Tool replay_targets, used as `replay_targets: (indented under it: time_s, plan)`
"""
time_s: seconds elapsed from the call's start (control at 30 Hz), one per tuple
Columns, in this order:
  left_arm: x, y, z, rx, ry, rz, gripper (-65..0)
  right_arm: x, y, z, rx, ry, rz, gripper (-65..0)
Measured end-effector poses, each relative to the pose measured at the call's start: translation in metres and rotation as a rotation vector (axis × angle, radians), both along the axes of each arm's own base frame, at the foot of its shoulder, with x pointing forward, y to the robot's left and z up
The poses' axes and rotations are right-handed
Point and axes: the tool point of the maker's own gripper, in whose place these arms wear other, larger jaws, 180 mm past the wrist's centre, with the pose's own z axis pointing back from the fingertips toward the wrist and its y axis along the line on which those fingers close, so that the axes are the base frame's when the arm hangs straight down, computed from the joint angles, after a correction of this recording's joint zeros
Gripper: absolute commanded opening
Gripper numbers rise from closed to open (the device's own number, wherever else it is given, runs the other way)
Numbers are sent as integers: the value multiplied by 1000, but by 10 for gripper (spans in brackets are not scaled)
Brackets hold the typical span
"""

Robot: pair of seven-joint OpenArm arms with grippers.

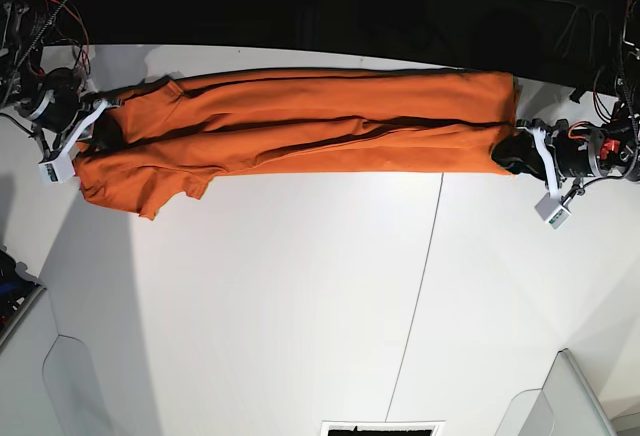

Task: Layout the t-shirt on the table in an organized manner, then fold the t-shirt properly
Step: 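Grasp the strip end near the collar with the right gripper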

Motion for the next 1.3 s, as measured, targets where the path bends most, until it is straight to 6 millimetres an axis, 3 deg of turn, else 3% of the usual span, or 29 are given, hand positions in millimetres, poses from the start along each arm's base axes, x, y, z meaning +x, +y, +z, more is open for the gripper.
replay_targets:
  time_s: [0.3,0.4,0.47,0.57,0.67,0.8,0.87,0.93,0.97,1.17,1.3]
  plan:
    - [4,1,3,6,-8,-2,-492,22,0,51,11,-157,-5,-641]
    - [4,1,3,7,-8,-2,-492,38,-3,59,-13,-213,-23,-434]
    - [4,1,3,6,-9,-2,-492,51,-1,65,3,-263,-46,-373]
    - [4,1,3,6,-8,-2,-492,69,-2,58,1,-277,-94,-374]
    - [4,1,3,8,-8,-2,-492,83,0,38,8,-220,-116,-374]
    - [4,2,3,10,-8,-3,-492,92,21,12,37,-137,-65,-381]
    - [4,2,3,10,-8,-3,-492,91,35,4,37,-110,-22,-450]
    - [4,2,3,10,-8,-3,-492,88,47,-1,33,-92,17,-582]
    - [4,2,3,10,-7,-3,-492,87,50,-2,32,-88,29,-648]
    - [4,2,3,10,-8,-3,-492,87,52,-2,32,-86,36,-650]
    - [4,2,3,10,-8,-3,-492,87,55,17,82,-92,38,-650]
